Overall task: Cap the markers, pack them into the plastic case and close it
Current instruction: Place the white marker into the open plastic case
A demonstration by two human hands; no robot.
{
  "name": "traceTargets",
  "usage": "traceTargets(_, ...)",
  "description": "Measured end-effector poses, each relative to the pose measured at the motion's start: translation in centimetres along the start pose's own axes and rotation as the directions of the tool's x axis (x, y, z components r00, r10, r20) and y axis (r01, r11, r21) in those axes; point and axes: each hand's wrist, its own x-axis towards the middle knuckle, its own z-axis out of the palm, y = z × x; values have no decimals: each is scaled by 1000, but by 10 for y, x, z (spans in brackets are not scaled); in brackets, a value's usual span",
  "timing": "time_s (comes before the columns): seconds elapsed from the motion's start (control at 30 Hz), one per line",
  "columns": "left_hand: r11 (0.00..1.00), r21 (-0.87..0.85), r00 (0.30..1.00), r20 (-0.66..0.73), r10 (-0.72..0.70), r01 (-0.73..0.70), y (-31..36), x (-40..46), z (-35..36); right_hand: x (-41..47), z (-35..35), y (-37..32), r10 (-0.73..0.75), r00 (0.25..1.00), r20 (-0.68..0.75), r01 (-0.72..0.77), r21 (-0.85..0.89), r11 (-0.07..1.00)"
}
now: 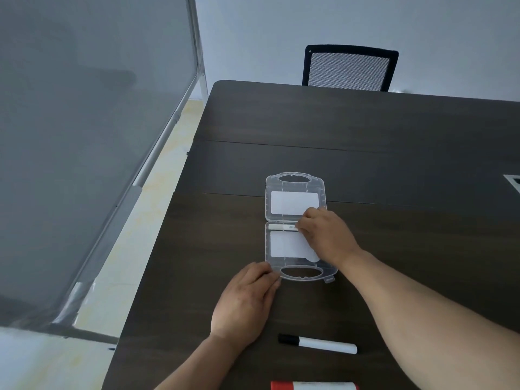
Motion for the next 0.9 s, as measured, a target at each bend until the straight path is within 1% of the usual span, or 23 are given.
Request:
traceTargets(0.27, 999, -16, 998, 53, -30, 31, 0, -2, -1, 1, 6, 0, 34, 999, -9, -33, 53, 998)
traceTargets(0.53, 1000, -20, 999, 34, -19, 19, 1, -5, 1, -5, 10, -6, 86, 995, -54, -83, 49, 995)
traceTargets(0.67, 999, -21, 999, 35, -26, 26, 0, -11, 2, -10, 13, -8, 87, 996, 7, -88, 38, 995)
traceTargets(0.8, 998, -20, 999, 5, -52, 52, 0, -8, 2, -3, 4, 0, 48, 996, 74, -48, 4, 999)
traceTargets(0.9, 998, -10, 998, 23, -57, 57, 0, -5, 3, -5, 0, 3, 62, 995, 76, -64, 23, 998)
